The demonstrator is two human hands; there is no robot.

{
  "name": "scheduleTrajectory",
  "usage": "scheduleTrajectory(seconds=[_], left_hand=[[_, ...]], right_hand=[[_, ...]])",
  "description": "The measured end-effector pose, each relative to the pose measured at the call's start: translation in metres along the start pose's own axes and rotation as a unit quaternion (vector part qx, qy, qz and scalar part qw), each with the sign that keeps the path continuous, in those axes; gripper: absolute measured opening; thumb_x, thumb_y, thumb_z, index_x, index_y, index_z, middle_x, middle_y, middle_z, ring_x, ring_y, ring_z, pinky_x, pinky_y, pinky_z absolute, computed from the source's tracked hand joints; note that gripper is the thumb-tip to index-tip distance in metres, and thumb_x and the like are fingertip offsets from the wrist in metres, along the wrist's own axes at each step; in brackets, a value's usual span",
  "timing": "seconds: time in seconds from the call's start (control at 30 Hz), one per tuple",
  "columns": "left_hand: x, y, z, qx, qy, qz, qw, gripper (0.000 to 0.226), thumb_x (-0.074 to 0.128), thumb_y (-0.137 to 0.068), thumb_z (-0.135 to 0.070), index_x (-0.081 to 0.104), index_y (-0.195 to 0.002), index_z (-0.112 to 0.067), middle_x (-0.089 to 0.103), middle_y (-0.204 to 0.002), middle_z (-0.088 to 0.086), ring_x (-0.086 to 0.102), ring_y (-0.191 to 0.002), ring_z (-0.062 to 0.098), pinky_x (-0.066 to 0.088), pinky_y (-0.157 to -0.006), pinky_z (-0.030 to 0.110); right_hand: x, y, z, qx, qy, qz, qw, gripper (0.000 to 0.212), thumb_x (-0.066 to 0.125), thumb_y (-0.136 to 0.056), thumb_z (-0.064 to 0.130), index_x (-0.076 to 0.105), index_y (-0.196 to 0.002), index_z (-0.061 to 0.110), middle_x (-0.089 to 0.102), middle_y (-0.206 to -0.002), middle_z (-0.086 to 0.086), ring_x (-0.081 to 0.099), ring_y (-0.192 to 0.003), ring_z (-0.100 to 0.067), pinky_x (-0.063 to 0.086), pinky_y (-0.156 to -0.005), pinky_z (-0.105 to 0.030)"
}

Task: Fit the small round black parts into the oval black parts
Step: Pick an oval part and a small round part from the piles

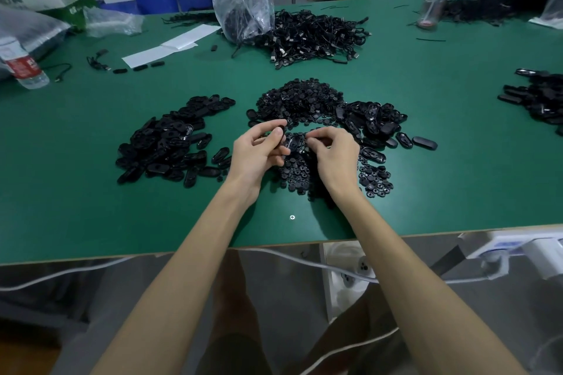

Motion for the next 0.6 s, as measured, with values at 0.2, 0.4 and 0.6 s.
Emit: scheduleTrajectory(seconds=[0.2,0.4,0.6], left_hand=[[0.009,0.001,0.001,0.006,-0.019,0.04,0.999,0.021,0.064,-0.102,-0.008,0.078,-0.116,-0.014,0.067,-0.078,-0.003,0.066,-0.073,0.011,0.049,-0.057,0.022],[0.016,0.0,0.002,0.029,0.04,0.045,0.998,0.023,0.055,-0.107,-0.011,0.073,-0.122,-0.012,0.062,-0.079,-0.001,0.056,-0.063,0.009,0.044,-0.051,0.02],[0.019,-0.002,0.009,0.009,0.061,0.063,0.996,0.024,0.052,-0.109,-0.016,0.071,-0.119,-0.005,0.058,-0.075,-0.003,0.05,-0.061,0.006,0.04,-0.048,0.017]], right_hand=[[-0.005,0.001,-0.003,0.013,-0.067,-0.026,0.997,0.014,0.067,-0.097,0.015,0.08,-0.102,0.017,0.074,-0.087,0.007,0.061,-0.075,-0.001,0.043,-0.068,-0.008],[-0.006,0.0,-0.006,0.03,-0.098,-0.047,0.994,0.02,0.063,-0.101,0.017,0.079,-0.114,0.016,0.076,-0.109,0.002,0.068,-0.103,-0.009,0.052,-0.098,-0.028],[-0.01,0.001,-0.009,0.051,-0.16,-0.062,0.984,0.015,0.064,-0.099,0.013,0.079,-0.103,0.015,0.076,-0.091,0.004,0.072,-0.091,-0.012,0.058,-0.091,-0.04]])
Point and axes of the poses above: each hand's wrist, its own y-axis away from the middle knuckle, its own x-axis out of the palm, z = x × y, the point moved 2 cm from there along -y, towards the middle knuckle
